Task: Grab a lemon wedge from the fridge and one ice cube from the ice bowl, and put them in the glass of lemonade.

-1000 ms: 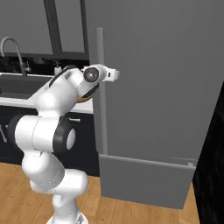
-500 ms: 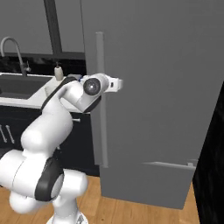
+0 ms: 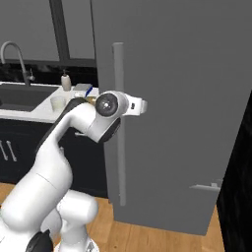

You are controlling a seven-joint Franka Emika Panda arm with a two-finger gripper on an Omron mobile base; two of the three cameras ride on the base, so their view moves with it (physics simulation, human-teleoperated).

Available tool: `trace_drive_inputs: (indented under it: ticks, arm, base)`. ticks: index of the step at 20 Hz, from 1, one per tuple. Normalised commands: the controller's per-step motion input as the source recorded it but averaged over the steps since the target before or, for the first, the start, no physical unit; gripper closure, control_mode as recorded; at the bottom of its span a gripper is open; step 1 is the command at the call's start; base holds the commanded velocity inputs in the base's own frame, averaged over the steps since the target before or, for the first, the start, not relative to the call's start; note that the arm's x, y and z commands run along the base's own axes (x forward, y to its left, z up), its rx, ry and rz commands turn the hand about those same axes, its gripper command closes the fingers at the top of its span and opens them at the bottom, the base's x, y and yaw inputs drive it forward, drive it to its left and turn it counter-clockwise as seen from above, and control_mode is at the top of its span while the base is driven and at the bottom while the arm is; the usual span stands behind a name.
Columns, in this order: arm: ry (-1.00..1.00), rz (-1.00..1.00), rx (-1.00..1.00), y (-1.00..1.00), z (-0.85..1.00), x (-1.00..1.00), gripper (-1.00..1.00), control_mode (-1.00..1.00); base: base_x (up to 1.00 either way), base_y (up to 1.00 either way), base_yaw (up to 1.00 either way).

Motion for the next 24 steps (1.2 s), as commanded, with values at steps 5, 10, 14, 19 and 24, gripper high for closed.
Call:
trace_drive_inputs:
  ticks: [5,10,14,19,24]
  arm:
    - [0.10,0.00,0.00,-0.95,0.06,-0.91,1.00,-1.00]
    - [0.07,0.00,0.00,-0.90,0.03,-0.75,1.00,-1.00]
    - [0.07,0.00,0.00,-0.61,0.13,-0.51,-1.00,-1.00]
    - [0.07,0.01,0.00,-0.24,0.18,-0.47,-1.00,-1.00]
    - [0.15,0.04,-0.17,0.09,0.23,-0.35,-1.00,-1.00]
  base:
    - [0.00,0.00,0.00]
    - [0.00,0.00,0.00]
    - [0.00,0.00,0.00]
    - [0.00,0.00,0.00]
    - [0.00,0.00,0.00]
